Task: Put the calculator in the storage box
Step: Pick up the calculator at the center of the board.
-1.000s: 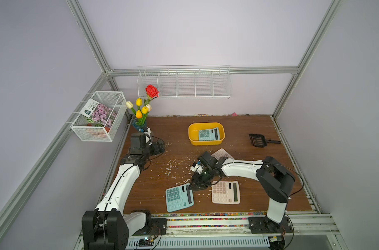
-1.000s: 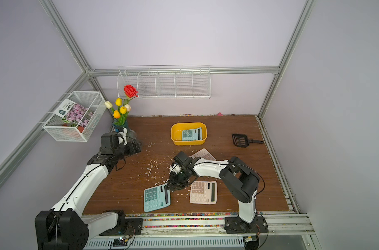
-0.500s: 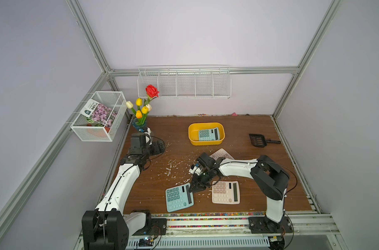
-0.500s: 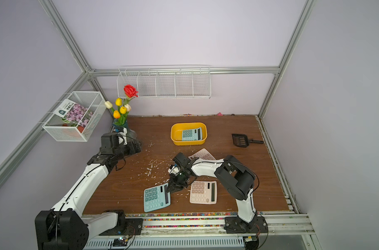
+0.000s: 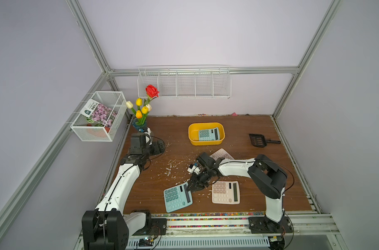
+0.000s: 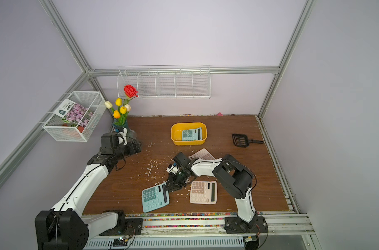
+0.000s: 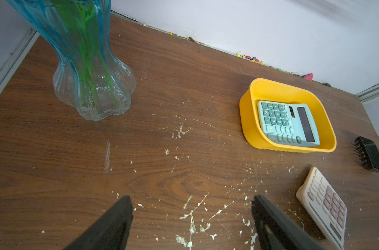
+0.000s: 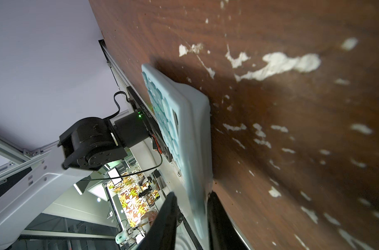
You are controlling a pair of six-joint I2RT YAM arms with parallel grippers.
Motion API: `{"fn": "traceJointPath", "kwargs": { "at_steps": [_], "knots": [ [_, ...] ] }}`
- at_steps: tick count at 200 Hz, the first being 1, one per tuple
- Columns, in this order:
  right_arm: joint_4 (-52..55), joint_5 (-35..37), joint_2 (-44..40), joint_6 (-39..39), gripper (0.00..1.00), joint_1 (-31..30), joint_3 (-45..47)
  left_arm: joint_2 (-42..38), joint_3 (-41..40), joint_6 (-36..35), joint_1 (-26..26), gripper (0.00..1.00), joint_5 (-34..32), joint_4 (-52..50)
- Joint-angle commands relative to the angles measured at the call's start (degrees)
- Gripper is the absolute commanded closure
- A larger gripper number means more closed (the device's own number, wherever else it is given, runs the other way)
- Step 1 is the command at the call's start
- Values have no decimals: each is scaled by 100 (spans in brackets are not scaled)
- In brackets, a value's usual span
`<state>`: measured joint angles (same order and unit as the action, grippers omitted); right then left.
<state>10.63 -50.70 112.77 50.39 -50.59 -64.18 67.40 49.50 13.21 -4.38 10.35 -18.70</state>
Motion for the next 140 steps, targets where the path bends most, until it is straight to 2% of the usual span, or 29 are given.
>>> {"fn": "traceJointPath", "kwargs": {
  "at_steps": [1,32,92,116,140],
  "knots": [
    [-50,-136,91,6,70,11,29,14,-42,-17,34,10,3,13],
    [16,-166,151,-36,71,7,-25,-3,-52,-12,34,10,2,11],
    [356,-18,82,-269,91,46,-112,11,-39,-18,34,10,-9,15],
    [640,244,-169,-440,97,246,-121,27,-45,-18,34,10,-8,15],
    [1456,484,-563,-987,100,605,-282,20,-40,-17,34,10,-2,20]
  ]
}}
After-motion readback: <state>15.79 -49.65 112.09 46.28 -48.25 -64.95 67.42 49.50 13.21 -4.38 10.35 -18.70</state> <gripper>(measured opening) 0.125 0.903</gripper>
